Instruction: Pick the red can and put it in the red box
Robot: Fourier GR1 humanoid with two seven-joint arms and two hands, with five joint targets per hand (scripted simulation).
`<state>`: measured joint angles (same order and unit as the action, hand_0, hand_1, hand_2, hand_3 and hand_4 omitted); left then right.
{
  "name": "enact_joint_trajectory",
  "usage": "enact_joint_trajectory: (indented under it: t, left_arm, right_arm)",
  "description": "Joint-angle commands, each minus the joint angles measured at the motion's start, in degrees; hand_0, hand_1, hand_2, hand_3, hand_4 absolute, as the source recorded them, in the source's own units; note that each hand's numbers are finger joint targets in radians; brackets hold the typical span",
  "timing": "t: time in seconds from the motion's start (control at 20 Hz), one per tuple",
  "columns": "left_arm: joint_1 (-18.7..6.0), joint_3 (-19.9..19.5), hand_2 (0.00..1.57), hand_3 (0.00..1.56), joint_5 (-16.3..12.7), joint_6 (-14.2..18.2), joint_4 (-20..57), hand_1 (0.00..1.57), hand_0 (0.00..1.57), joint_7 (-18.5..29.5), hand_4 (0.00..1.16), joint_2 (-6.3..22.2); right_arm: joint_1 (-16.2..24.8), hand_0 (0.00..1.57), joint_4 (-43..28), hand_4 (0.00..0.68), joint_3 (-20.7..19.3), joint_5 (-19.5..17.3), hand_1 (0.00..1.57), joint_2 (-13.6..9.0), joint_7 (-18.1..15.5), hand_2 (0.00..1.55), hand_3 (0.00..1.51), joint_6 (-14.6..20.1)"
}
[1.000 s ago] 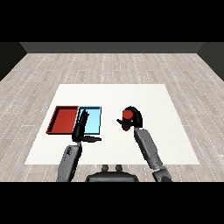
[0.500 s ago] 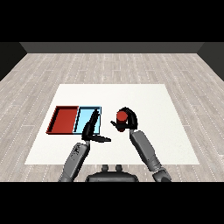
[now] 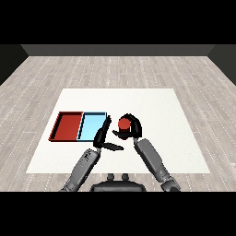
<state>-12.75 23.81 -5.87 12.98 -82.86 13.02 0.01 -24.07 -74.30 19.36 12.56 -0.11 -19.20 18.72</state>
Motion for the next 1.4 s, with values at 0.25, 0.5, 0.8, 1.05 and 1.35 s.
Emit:
enact_joint_trajectory:
  t: [0.25, 0.5, 0.8, 1.05, 1.35]
  left_arm:
    - [-6.27, 3.48, 0.0, 0.0, -1.77, 5.16, 6.72, 0.0, 0.0, -1.69, 0.0, -0.01]
    - [-8.59, 1.86, 0.0, 0.0, -2.18, 3.83, 7.83, 0.0, 0.0, -2.87, 0.0, -0.01]
    - [-11.77, 6.41, 0.0, 0.0, -1.52, 8.05, 10.44, 0.0, 0.0, -1.94, 0.0, -0.01]
    - [-11.42, 5.49, 0.0, 0.0, -4.34, 6.9, 9.02, 0.0, 0.0, -2.42, 0.0, 0.0]
    - [-16.29, 5.07, 0.76, 0.25, -1.88, 13.89, 12.19, 0.73, 0.73, -2.9, 0.69, 0.05]
  right_arm:
    - [0.07, 1.42, 0.35, 0.629, 2.11, 1.92, 1.42, 0.11, -1.88, 1.43, 1.4, -0.7]
    - [1.59, 1.43, -5.19, 0.603, 7.28, 0.17, 1.43, 0.11, 1.42, 1.44, 1.4, 3.6]
    - [0.51, 1.44, -3.93, 0.594, 13.83, 5.06, 1.44, 0.11, -2.21, 1.43, 1.38, 8.72]
    - [-2.17, 1.45, -5.24, 0.555, 11.15, 5.05, 1.45, 0.1, 0.72, 1.45, 1.4, 7.69]
    - [-7.19, 1.52, 1.47, 0.516, 13.65, 10.77, 1.52, 0.07, -4.21, 1.46, 1.4, 8.89]
